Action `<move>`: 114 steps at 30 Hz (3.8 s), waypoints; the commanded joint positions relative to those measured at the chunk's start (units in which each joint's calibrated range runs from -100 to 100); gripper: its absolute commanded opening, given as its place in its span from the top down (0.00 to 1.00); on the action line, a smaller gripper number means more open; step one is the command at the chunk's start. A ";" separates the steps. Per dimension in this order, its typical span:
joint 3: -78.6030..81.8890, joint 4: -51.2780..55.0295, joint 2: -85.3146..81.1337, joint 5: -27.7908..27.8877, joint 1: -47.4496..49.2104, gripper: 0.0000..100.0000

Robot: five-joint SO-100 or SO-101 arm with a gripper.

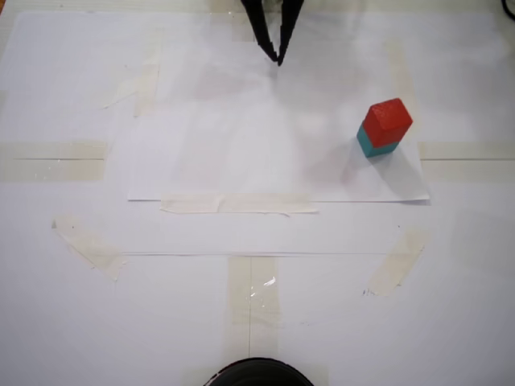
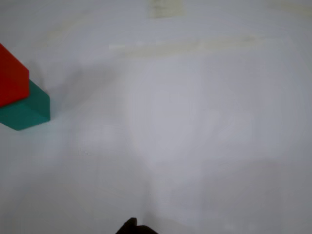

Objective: Put the red cube on the top of the blue cube.

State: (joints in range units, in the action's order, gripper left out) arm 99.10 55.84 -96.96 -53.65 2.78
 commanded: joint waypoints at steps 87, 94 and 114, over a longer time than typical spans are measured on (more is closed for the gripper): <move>-12.44 8.13 3.74 -0.24 5.70 1.00; -33.41 14.73 24.52 2.88 6.53 1.00; -80.53 25.66 64.86 6.45 11.08 1.00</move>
State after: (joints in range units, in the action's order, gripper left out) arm 27.07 81.86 -33.97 -47.40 13.30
